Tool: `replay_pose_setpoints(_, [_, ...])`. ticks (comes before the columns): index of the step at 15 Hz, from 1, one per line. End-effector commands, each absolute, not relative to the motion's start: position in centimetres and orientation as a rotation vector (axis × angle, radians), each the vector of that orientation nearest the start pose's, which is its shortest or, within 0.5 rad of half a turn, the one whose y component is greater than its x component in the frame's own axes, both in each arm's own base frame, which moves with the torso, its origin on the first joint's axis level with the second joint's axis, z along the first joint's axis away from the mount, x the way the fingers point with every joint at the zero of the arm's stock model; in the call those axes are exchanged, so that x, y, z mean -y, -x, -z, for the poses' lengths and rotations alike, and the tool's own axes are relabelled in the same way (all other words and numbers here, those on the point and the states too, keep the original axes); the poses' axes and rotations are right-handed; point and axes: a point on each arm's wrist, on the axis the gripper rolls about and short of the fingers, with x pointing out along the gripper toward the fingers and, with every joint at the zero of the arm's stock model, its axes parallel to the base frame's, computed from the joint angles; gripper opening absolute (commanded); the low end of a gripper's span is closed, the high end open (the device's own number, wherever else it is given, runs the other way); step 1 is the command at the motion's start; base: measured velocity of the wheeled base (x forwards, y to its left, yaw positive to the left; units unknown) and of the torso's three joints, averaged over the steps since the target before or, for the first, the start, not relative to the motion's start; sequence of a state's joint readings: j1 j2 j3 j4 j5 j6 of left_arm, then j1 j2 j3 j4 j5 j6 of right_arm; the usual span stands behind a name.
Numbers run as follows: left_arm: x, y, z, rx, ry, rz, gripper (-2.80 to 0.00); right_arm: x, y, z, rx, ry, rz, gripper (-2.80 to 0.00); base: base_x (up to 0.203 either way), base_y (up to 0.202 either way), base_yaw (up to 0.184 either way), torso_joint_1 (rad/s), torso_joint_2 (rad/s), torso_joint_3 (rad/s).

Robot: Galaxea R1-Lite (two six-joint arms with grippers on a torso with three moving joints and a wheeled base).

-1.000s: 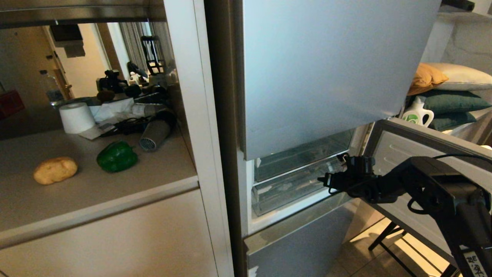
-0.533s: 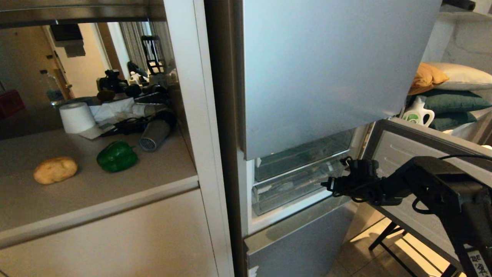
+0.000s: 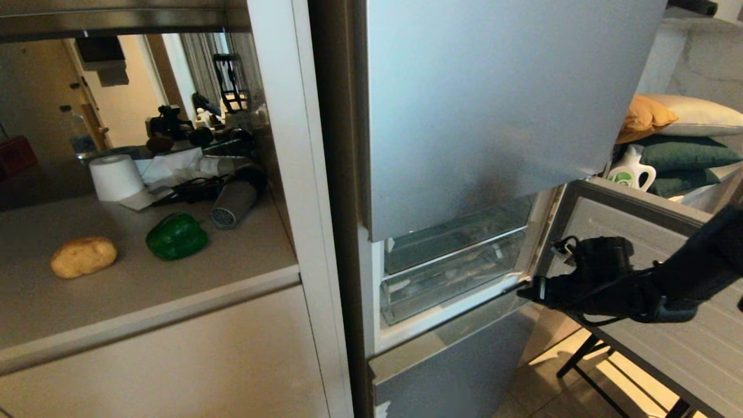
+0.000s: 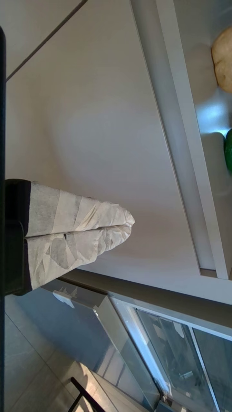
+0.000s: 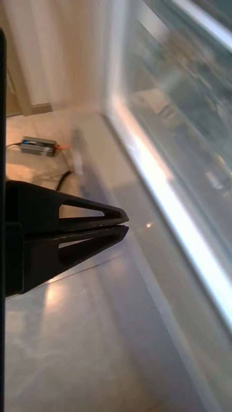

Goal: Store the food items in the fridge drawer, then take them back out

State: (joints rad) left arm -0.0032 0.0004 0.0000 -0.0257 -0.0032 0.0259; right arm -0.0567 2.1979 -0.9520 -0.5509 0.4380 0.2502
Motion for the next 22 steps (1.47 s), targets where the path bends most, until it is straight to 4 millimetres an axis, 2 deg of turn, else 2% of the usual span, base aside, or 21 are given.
replay_pose_setpoints(1, [0.0,2.2,-7.5,0.014,-0.026,0.006,-2.8,1.2,-33.2,-9.1,-0.634,-0.377,-0.291,-2.8,0.0,0.0,0.0,0.0,0.0,0.0])
replay_pose_setpoints(4, [0.0,2.2,-7.5,0.014,-0.026,0.006,-2.8,1.2,-25.0,-12.4,-0.581,-0.303,-0.277,-2.8,0.0,0.0,0.0,0.0,0.0,0.0])
replay_pose_setpoints(7, [0.0,2.2,-7.5,0.014,-0.026,0.006,-2.8,1.0,-17.0,-14.8,-0.487,-0.216,-0.166,-2.8,0.0,0.0,0.0,0.0,0.0,0.0])
replay_pose_setpoints(9, [0.0,2.2,-7.5,0.014,-0.026,0.006,-2.8,0.6,-11.6,-15.0,-0.394,-0.152,-0.09,-2.8,0.0,0.0,0.0,0.0,0.0,0.0])
replay_pose_setpoints(12, [0.0,2.2,-7.5,0.014,-0.026,0.006,-2.8,0.1,-5.0,-13.0,-0.254,-0.068,-0.03,-2.8,0.0,0.0,0.0,0.0,0.0,0.0])
replay_pose_setpoints(14, [0.0,2.2,-7.5,0.014,-0.026,0.006,-2.8,-0.1,-2.0,-11.2,-0.202,-0.031,-0.026,-2.8,0.0,0.0,0.0,0.0,0.0,0.0])
replay_pose_setpoints(16, [0.0,2.2,-7.5,0.014,-0.026,0.006,-2.8,-0.1,0.0,-9.5,-0.16,-0.003,-0.028,-2.8,0.0,0.0,0.0,0.0,0.0,0.0])
replay_pose_setpoints(20, [0.0,2.2,-7.5,0.014,-0.026,0.006,-2.8,-0.1,2.1,-7.7,-0.022,0.069,-0.033,-2.8,0.0,0.0,0.0,0.0,0.0,0.0])
replay_pose_setpoints(22, [0.0,2.2,-7.5,0.014,-0.016,0.006,-2.8,-0.1,2.3,-7.5,-0.007,0.089,-0.023,-2.8,0.0,0.0,0.0,0.0,0.0,0.0])
